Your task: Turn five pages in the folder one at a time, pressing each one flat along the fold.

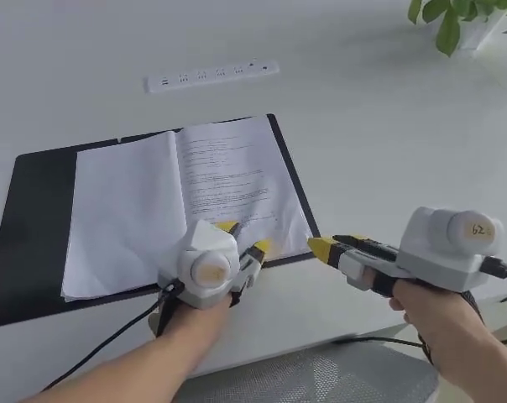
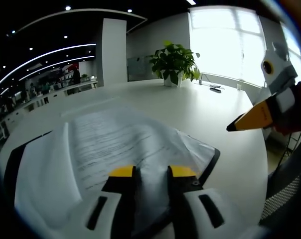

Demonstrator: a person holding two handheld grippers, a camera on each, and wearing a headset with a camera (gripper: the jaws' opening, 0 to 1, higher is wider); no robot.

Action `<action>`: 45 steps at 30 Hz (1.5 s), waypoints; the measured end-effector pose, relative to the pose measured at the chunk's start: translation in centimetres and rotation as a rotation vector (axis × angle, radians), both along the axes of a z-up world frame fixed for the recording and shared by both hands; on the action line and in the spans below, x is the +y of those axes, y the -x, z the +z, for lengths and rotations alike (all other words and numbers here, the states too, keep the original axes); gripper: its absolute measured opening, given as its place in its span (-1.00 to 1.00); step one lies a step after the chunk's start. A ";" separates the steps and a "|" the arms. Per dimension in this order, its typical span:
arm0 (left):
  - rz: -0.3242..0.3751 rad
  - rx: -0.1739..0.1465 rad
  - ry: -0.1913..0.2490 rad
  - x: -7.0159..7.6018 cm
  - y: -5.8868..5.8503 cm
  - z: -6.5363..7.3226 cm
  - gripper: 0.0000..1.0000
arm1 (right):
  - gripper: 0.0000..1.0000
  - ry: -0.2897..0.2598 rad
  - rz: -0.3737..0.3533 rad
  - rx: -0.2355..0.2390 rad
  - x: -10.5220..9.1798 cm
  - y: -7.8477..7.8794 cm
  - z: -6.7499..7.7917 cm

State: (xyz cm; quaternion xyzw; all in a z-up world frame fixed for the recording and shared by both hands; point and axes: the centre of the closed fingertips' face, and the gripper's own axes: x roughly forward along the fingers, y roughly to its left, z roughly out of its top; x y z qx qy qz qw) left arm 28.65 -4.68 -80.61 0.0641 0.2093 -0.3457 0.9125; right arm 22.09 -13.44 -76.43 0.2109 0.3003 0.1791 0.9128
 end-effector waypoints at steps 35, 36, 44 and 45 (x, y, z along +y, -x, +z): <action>0.023 0.020 0.002 0.6 -0.6 -0.2 -0.86 | -0.72 -0.035 0.080 0.064 2.7 -2.6 -2.1; 0.024 0.021 0.003 0.6 -0.6 -0.2 -0.86 | -0.75 -0.037 0.076 0.063 2.7 -2.7 -2.1; 0.022 0.032 0.000 0.5 -0.6 -0.2 -0.86 | -1.00 -0.019 0.076 0.056 2.6 -2.8 -2.1; 0.022 0.034 0.001 0.5 -0.6 -0.2 -0.86 | -1.00 -0.017 0.076 0.055 2.6 -2.8 -2.1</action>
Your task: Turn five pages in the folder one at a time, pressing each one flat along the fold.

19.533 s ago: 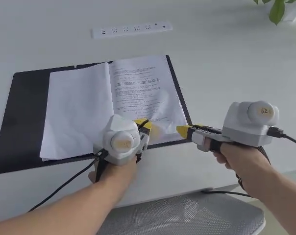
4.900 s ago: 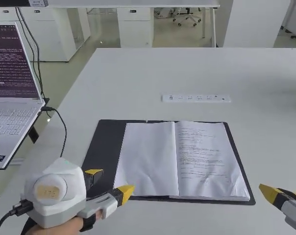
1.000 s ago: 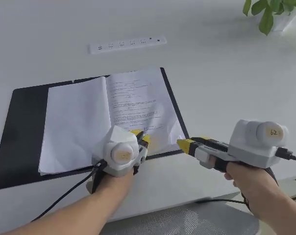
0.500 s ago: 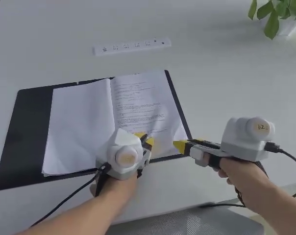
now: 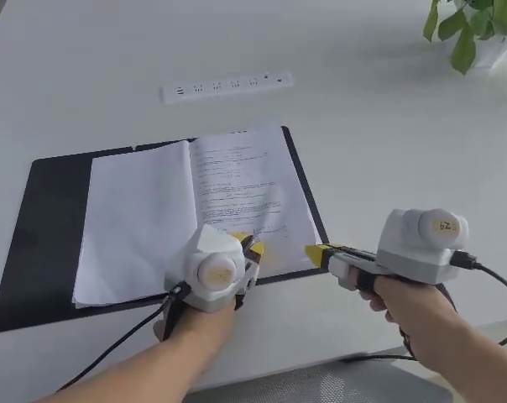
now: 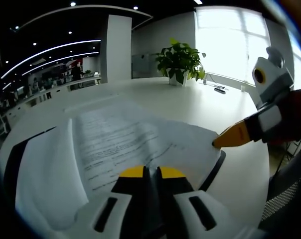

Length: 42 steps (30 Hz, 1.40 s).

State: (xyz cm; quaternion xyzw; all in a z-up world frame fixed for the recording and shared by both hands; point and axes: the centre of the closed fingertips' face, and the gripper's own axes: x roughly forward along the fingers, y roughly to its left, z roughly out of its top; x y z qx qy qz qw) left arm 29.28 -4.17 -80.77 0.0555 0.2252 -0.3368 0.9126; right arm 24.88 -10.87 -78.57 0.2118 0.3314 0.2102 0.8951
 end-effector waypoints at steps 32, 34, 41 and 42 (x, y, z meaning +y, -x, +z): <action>0.033 0.031 0.081 6.5 1.8 5.5 -0.64 | -1.00 -0.028 0.175 -0.222 6.0 0.3 7.8; 0.041 0.021 0.093 7.3 2.0 6.4 -0.64 | -1.00 -0.050 0.192 -0.238 6.9 0.4 8.5; 0.093 -0.002 0.130 11.0 2.3 8.5 -0.64 | -1.00 -0.103 0.284 -0.290 11.2 0.7 10.3; 0.106 -0.007 0.136 11.8 2.4 8.8 -0.64 | -1.00 -0.114 0.295 -0.294 11.8 0.8 10.5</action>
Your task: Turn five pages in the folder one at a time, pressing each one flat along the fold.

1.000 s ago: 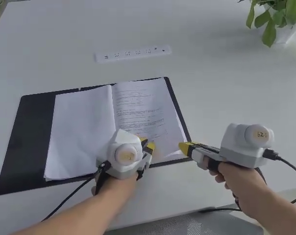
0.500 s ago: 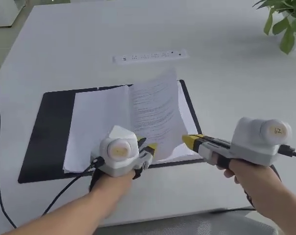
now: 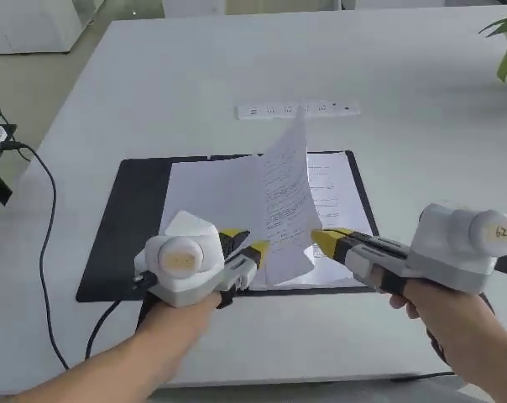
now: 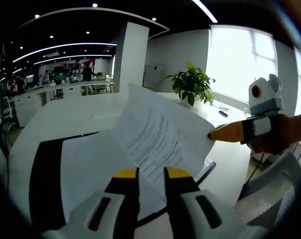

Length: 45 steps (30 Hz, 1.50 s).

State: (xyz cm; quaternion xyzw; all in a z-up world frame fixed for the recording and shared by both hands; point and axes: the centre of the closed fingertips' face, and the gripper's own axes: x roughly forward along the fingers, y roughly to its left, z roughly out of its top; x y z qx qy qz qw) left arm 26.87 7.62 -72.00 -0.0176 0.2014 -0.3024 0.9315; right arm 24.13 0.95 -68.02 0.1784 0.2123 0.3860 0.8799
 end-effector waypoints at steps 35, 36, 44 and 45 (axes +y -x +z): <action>0.248 -0.009 0.018 16.3 2.8 1.7 -0.65 | -1.00 0.072 0.234 0.091 16.3 -0.8 -4.4; 0.250 -0.007 0.016 16.5 2.9 1.6 -0.65 | -1.00 0.073 0.239 0.098 16.6 -0.8 -4.7; 0.264 0.009 0.016 17.4 3.3 1.1 -0.65 | -1.00 0.110 0.261 0.128 18.0 -0.8 -6.6; 0.269 0.012 0.019 17.5 3.4 1.0 -0.65 | -1.00 0.125 0.264 0.130 18.1 -0.8 -7.0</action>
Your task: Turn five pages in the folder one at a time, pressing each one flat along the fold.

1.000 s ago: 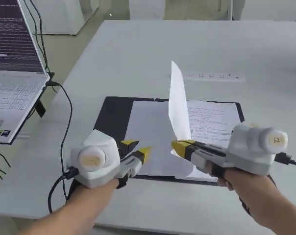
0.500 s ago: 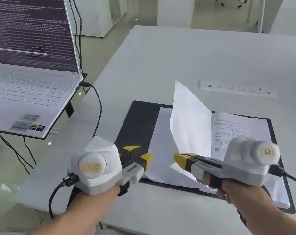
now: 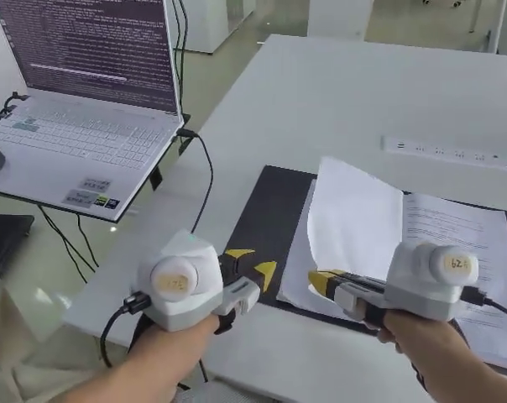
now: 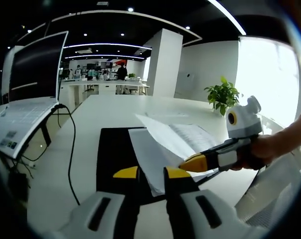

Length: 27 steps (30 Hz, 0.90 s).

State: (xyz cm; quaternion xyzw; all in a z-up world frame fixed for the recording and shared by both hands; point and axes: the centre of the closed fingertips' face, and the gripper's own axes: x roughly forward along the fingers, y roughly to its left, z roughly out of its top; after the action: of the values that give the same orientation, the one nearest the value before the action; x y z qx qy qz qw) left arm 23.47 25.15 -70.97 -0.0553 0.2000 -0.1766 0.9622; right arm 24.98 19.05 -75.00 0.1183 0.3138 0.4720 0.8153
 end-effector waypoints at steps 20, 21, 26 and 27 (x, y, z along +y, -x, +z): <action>0.010 0.047 0.008 0.7 0.9 -1.9 -0.67 | -0.99 0.088 0.036 0.083 1.6 0.1 -4.7; 0.008 0.049 0.005 0.6 0.9 -2.1 -0.67 | -0.95 0.084 0.038 0.097 1.8 0.3 -4.8; -0.003 0.057 0.002 0.3 0.6 -2.5 -0.68 | -0.87 0.072 0.036 0.108 1.8 0.3 -5.0; -0.011 0.060 -0.006 0.1 0.5 -2.8 -0.68 | -0.87 0.064 0.034 0.111 1.7 0.4 -4.9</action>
State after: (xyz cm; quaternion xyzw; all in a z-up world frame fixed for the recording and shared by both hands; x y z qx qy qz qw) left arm 22.97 25.28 -73.72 -0.0564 0.2296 -0.1795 0.9549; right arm 24.62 20.74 -79.94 0.1130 0.3753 0.4684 0.7918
